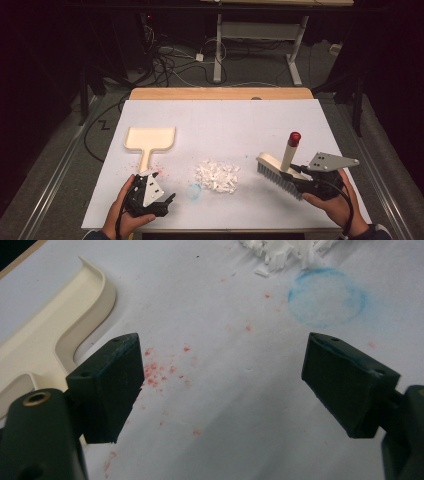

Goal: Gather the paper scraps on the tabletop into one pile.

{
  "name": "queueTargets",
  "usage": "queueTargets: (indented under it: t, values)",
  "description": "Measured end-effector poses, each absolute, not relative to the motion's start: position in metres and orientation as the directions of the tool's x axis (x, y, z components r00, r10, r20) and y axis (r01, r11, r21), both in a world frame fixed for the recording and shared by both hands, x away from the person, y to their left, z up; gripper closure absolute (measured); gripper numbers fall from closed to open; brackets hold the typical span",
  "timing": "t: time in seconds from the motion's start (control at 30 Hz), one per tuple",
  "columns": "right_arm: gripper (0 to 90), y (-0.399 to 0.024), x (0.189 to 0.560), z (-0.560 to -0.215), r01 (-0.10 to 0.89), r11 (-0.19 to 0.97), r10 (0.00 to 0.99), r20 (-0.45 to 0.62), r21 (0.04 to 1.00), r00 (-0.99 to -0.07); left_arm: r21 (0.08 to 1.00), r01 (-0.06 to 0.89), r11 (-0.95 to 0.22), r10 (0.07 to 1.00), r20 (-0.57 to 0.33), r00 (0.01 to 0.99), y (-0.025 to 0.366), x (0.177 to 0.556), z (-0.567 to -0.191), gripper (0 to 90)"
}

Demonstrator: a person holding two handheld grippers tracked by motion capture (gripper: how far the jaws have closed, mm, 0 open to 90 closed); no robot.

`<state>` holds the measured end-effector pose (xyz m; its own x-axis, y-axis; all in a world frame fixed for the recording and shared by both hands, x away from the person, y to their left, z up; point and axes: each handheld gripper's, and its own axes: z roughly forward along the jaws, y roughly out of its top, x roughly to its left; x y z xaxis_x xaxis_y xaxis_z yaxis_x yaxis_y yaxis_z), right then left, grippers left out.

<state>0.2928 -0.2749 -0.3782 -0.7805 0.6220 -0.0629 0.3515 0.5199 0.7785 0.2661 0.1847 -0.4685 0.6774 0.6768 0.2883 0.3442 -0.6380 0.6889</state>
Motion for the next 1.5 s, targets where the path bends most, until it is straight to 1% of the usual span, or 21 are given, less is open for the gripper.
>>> queueTargets:
  t: [0.1, 0.2, 0.27, 0.33, 0.4, 0.5, 0.6, 0.7, 0.77, 0.8, 0.9, 1.0, 1.03, 1.1, 1.27, 1.33, 1.43, 1.5]
  values:
    - [67.9, -0.277, 0.287, -0.376, 0.357, 0.561, 0.54, -0.003, 0.747, -0.842, 0.685, 0.344, -0.642, 0.674, 0.29, 0.68, 0.184, 0.267, -0.469, 16.3]
    - [67.9, -0.278, 0.287, -0.379, 0.383, 0.589, 0.482, 0.07, 0.712, -0.873, 0.686, 0.343, -0.642, 0.672, 0.288, 0.682, 0.183, 0.267, -0.469, 16.3]
    - [67.9, -0.278, 0.292, -0.383, 0.397, 0.605, 0.47, 0.093, 0.69, -0.878, 0.688, 0.342, -0.64, 0.672, 0.286, 0.683, 0.183, 0.266, -0.468, 16.3]
    - [67.9, -0.281, 0.301, -0.388, 0.426, 0.604, 0.454, 0.148, 0.674, -0.879, 0.689, 0.346, -0.636, 0.676, 0.282, 0.68, 0.183, 0.267, -0.468, 16.3]
    - [67.9, -0.285, 0.312, -0.393, 0.458, 0.589, 0.458, 0.192, 0.666, -0.868, 0.687, 0.344, -0.64, 0.671, 0.282, 0.685, 0.183, 0.267, -0.468, 16.3]
    - [67.8, -0.293, 0.33, -0.397, 0.516, 0.573, 0.503, 0.223, 0.637, -0.835, 0.688, 0.344, -0.639, 0.67, 0.278, 0.688, 0.181, 0.267, -0.469, 16.3]
    - [66.3, -0.301, 0.35, -0.403, 0.553, 0.567, 0.516, 0.261, 0.61, -0.816, 0.685, 0.346, -0.641, 0.668, 0.278, 0.69, 0.18, 0.268, -0.47, 16.3]
    - [58.9, -0.304, 0.369, -0.41, 0.577, 0.598, 0.541, 0.25, 0.556, -0.803, 0.684, 0.346, -0.642, 0.668, 0.277, 0.691, 0.179, 0.268, -0.47, 16.3]
    - [56.2, -0.303, 0.379, -0.414, 0.587, 0.619, 0.572, 0.213, 0.522, -0.792, 0.682, 0.347, -0.643, 0.667, 0.277, 0.691, 0.179, 0.268, -0.47, 16.3]
    - [56.0, -0.304, 0.384, -0.416, 0.599, 0.616, 0.583, 0.216, 0.511, -0.783, 0.683, 0.349, -0.641, 0.67, 0.276, 0.689, 0.179, 0.268, -0.471, 16.3]
    - [55.1, -0.307, 0.392, -0.417, 0.613, 0.592, 0.602, 0.219, 0.524, -0.768, 0.688, 0.353, -0.634, 0.675, 0.27, 0.687, 0.182, 0.268, -0.47, 16.3]
    - [54.4, -0.307, 0.394, -0.414, 0.596, 0.609, 0.613, 0.165, 0.524, -0.772, 0.69, 0.355, -0.631, 0.679, 0.268, 0.684, 0.183, 0.267, -0.47, 16.3]
    - [52.8, -0.307, 0.394, -0.414, 0.591, 0.614, 0.615, 0.152, 0.524, -0.774, 0.688, 0.357, -0.632, 0.678, 0.269, 0.684, 0.182, 0.267, -0.47, 16.3]
    - [50.6, -0.304, 0.395, -0.414, 0.565, 0.647, 0.613, 0.091, 0.511, -0.785, 0.687, 0.353, -0.635, 0.675, 0.271, 0.686, 0.181, 0.267, -0.47, 16.3]
    - [45.4, -0.3, 0.401, -0.413, 0.538, 0.674, 0.614, 0.022, 0.506, -0.789, 0.683, 0.354, -0.639, 0.671, 0.269, 0.691, 0.179, 0.268, -0.471, 16.3]
    - [50.3, -0.298, 0.403, -0.413, 0.509, 0.691, 0.617, -0.051, 0.513, -0.785, 0.682, 0.354, -0.64, 0.669, 0.269, 0.693, 0.179, 0.268, -0.472, 16.3]
    - [49.1, -0.296, 0.404, -0.411, 0.49, 0.678, 0.613, -0.054, 0.549, -0.788, 0.682, 0.353, -0.64, 0.668, 0.267, 0.695, 0.179, 0.269, -0.472, 16.3]
    - [47.1, -0.293, 0.404, -0.41, 0.48, 0.681, 0.618, -0.083, 0.553, -0.781, 0.685, 0.351, -0.638, 0.668, 0.267, 0.695, 0.179, 0.268, -0.472, 16.3]
